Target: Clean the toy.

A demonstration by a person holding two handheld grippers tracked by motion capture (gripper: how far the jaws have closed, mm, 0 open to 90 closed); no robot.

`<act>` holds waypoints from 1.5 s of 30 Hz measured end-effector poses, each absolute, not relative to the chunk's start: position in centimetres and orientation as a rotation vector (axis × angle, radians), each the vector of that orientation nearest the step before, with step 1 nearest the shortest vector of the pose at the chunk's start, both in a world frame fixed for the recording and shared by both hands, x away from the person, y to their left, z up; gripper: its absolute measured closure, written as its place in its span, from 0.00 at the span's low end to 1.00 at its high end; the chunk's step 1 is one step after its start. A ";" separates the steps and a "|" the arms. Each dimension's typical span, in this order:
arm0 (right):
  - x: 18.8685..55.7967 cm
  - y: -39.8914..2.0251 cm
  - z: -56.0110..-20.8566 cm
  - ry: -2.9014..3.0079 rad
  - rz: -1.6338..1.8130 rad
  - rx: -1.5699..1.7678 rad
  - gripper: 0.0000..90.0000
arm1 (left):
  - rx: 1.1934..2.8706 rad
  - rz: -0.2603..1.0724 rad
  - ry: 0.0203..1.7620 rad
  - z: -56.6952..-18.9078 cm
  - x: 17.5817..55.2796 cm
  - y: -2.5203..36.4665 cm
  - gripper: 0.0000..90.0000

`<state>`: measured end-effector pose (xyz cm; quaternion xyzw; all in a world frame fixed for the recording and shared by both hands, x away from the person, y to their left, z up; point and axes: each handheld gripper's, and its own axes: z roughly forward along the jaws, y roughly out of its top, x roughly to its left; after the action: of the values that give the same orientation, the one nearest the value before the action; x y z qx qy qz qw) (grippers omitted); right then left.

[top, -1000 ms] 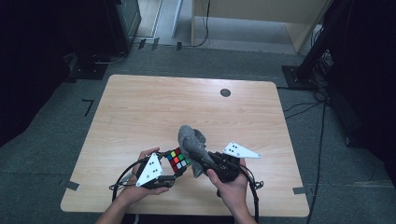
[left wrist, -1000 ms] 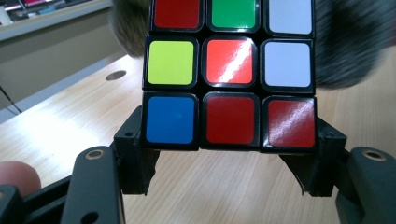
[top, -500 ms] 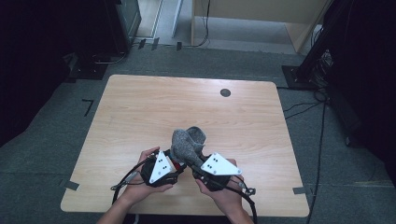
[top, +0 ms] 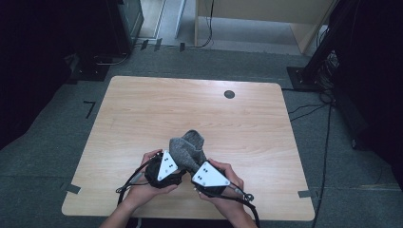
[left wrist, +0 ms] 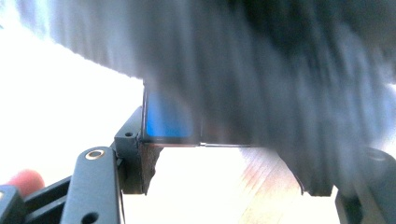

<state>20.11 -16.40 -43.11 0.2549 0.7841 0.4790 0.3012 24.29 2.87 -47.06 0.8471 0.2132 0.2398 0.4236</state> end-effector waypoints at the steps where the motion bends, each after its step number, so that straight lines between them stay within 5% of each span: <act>1: 20.3 -16.9 -43.0 2.064 1.283 0.713 0.82 | 2.111 0.588 0.521 -47.1 24.3 3.0 0.38; 12: 22.0 -20.4 -42.8 2.004 1.604 0.931 0.82 | 1.865 0.553 0.382 -46.1 23.3 5.1 0.38; 27: 21.3 -19.9 -41.7 2.032 1.679 0.841 0.82 | 1.885 0.559 0.360 -46.2 23.4 5.0 0.38; 45: 23.0 -20.6 -44.4 2.022 1.721 0.934 0.82 | 1.677 0.413 0.437 -45.1 24.0 7.3 0.38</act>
<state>23.04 -20.60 -44.38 0.3274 0.7088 0.6033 0.1626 24.04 7.26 -45.13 0.7321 0.1905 0.1802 0.6287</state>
